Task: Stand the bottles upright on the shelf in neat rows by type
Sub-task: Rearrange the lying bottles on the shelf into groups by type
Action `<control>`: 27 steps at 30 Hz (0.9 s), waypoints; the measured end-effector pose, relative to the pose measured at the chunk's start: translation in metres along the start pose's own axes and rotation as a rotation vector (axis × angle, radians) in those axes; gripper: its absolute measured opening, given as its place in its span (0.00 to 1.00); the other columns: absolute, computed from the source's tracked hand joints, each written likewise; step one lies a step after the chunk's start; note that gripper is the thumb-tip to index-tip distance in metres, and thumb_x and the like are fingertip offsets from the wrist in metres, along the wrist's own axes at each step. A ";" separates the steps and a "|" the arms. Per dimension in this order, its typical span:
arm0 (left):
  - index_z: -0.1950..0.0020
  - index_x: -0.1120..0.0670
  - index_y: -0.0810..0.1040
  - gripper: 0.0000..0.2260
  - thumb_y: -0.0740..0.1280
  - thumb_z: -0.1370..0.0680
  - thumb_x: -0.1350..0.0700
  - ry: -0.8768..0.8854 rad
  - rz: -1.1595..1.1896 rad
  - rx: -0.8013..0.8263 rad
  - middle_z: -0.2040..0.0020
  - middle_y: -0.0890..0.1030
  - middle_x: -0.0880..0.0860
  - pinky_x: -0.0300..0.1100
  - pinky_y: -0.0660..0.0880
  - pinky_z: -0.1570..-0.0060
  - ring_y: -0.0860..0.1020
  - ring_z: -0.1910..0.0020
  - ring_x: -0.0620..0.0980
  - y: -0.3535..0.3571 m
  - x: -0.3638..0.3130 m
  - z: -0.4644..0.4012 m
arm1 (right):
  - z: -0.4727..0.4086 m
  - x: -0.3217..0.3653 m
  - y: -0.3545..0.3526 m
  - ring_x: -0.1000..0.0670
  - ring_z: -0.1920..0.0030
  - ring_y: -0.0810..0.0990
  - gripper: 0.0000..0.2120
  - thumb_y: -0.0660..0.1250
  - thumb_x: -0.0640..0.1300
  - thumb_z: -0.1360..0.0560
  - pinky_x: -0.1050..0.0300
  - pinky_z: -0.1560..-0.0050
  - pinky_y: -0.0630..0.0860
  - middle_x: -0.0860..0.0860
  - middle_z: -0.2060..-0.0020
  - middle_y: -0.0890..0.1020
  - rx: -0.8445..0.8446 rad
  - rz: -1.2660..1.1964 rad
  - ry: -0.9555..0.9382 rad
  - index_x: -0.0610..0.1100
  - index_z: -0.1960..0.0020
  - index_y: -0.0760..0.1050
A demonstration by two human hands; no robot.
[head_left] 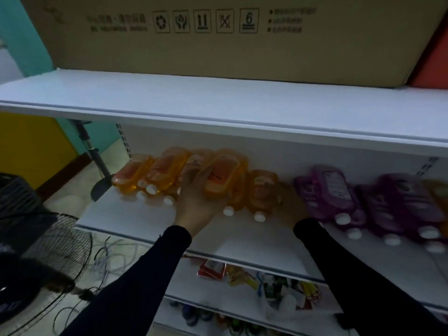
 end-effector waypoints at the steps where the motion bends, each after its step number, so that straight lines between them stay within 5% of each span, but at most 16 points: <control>1: 0.31 0.35 0.65 0.34 0.69 0.36 0.35 0.010 -0.005 0.023 0.34 0.67 0.48 0.34 0.68 0.49 0.70 0.39 0.46 0.007 -0.005 -0.003 | 0.002 -0.003 -0.004 0.44 0.28 0.63 0.23 0.65 0.49 0.22 0.57 0.30 0.55 0.43 0.28 0.67 -0.027 -0.006 0.025 0.46 0.29 0.69; 5: 0.29 0.41 0.65 0.35 0.69 0.34 0.38 0.048 -0.139 0.030 0.32 0.65 0.48 0.48 0.71 0.42 0.68 0.34 0.54 0.045 -0.023 -0.009 | 0.006 -0.014 -0.022 0.44 0.33 0.70 0.17 0.63 0.45 0.21 0.60 0.33 0.60 0.43 0.35 0.75 -0.108 0.065 -0.028 0.43 0.34 0.75; 9: 0.25 0.46 0.63 0.35 0.70 0.31 0.47 0.046 -0.366 -0.011 0.26 0.62 0.57 0.53 0.58 0.30 0.60 0.27 0.59 0.085 -0.031 -0.017 | 0.010 -0.019 -0.043 0.42 0.37 0.74 0.14 0.67 0.42 0.23 0.64 0.37 0.59 0.42 0.39 0.78 -0.203 0.101 -0.127 0.41 0.39 0.78; 13: 0.26 0.50 0.66 0.35 0.69 0.31 0.42 -0.018 -0.533 -0.001 0.28 0.67 0.57 0.53 0.42 0.30 0.59 0.28 0.59 0.109 -0.030 -0.009 | -0.003 -0.037 -0.069 0.45 0.28 0.65 0.23 0.59 0.53 0.21 0.54 0.29 0.60 0.43 0.30 0.71 -0.246 0.323 -0.117 0.43 0.30 0.70; 18: 0.28 0.53 0.70 0.33 0.59 0.28 0.35 -0.020 -0.594 -0.038 0.27 0.65 0.62 0.59 0.44 0.29 0.59 0.27 0.65 0.119 -0.030 -0.005 | -0.003 -0.059 -0.080 0.37 0.29 0.60 0.28 0.59 0.59 0.25 0.43 0.31 0.61 0.41 0.28 0.64 -0.215 0.504 0.123 0.46 0.29 0.65; 27: 0.25 0.52 0.63 0.33 0.62 0.26 0.37 -0.109 -0.615 0.028 0.26 0.62 0.60 0.60 0.47 0.29 0.56 0.26 0.63 0.119 -0.044 -0.014 | -0.007 -0.068 -0.088 0.40 0.33 0.68 0.22 0.58 0.56 0.25 0.48 0.34 0.66 0.43 0.35 0.72 -0.134 0.528 0.053 0.45 0.37 0.73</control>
Point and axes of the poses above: each hand's wrist, its own z-axis away from the middle knuckle, its own y-axis out of the palm, x = y × z, the point moved 2 cm from there along -z, towards the middle knuckle
